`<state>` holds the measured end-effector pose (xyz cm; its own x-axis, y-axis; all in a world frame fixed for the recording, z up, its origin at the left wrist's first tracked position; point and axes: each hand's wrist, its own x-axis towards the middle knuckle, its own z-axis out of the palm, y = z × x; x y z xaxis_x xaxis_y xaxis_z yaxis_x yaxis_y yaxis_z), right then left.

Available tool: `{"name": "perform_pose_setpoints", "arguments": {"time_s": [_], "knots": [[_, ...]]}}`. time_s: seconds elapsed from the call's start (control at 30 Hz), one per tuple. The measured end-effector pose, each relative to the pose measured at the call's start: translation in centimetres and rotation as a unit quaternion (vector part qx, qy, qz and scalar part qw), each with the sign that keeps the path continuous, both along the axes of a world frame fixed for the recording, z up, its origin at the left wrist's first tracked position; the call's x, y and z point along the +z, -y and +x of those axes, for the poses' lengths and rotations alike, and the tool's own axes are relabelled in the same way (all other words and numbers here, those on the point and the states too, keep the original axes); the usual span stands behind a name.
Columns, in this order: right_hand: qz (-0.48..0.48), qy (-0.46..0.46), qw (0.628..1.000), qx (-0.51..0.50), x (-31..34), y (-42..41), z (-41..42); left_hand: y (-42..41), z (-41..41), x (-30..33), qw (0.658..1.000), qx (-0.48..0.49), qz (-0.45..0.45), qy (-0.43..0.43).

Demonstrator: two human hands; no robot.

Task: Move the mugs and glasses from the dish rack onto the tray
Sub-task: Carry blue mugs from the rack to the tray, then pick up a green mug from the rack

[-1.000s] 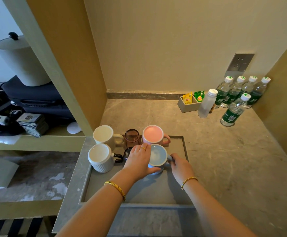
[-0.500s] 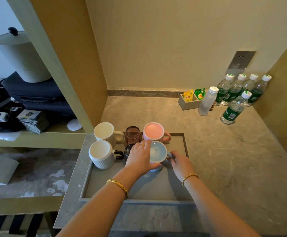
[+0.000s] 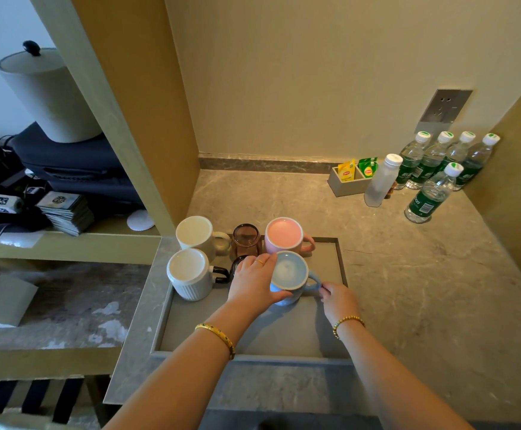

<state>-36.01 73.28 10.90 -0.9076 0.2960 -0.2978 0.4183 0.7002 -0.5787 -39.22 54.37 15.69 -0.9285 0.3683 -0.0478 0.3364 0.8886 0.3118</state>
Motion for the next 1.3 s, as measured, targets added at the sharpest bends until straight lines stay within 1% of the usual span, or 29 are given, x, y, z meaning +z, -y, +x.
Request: {"name": "perform_pose_setpoints", "arguments": {"time_s": [0.13,0.2,0.27,0.33,0.4,0.5,0.57,0.67,0.73,0.83,0.97,1.17,1.3], "knots": [[0.019,-0.006,1.000,-0.015,0.3,0.7,0.4,-0.1,0.2,-0.1,1.000,0.002,-0.002,-0.003],[0.009,-0.056,0.997,-0.059,0.7,1.7,0.6,0.1,0.6,-0.1,1.000,-0.007,0.001,0.003],[-0.004,-0.121,0.988,-0.099,1.7,3.0,0.3,0.8,0.8,0.0,1.000,-0.008,0.025,-0.012],[-0.004,-0.181,0.976,-0.119,3.2,4.5,-0.5,2.1,0.8,0.6,0.997,0.018,0.067,-0.035],[0.002,-0.241,0.964,-0.116,5.0,6.4,-1.4,3.9,0.6,1.4,0.992,0.057,0.104,-0.040],[0.028,-0.302,0.951,-0.054,6.8,10.0,-2.5,7.3,0.7,2.7,0.983,0.100,0.151,-0.031],[0.041,-0.327,0.944,0.011,7.3,13.3,-2.7,10.0,1.2,3.3,0.974,0.134,0.177,-0.044],[0.040,-0.351,0.927,0.126,7.5,18.9,-2.2,14.5,2.7,3.6,0.964,0.182,0.185,-0.057],[0.033,-0.353,0.917,0.185,7.3,22.8,-1.4,18.0,4.2,3.5,0.956,0.213,0.192,-0.056],[0.013,-0.325,0.912,0.251,6.7,29.2,0.6,23.9,6.9,2.9,0.944,0.265,0.187,-0.060],[-0.014,-0.294,0.888,0.353,5.4,37.8,4.1,32.4,11.8,1.6,0.922,0.340,0.181,-0.046],[-0.026,-0.225,0.852,0.473,2.5,49.9,10.4,43.2,21.2,-2.1,0.866,0.458,0.200,0.015],[-0.026,-0.166,0.809,0.564,0.2,55.5,14.1,47.5,26.7,-4.8,0.826,0.522,0.204,0.057]]}}
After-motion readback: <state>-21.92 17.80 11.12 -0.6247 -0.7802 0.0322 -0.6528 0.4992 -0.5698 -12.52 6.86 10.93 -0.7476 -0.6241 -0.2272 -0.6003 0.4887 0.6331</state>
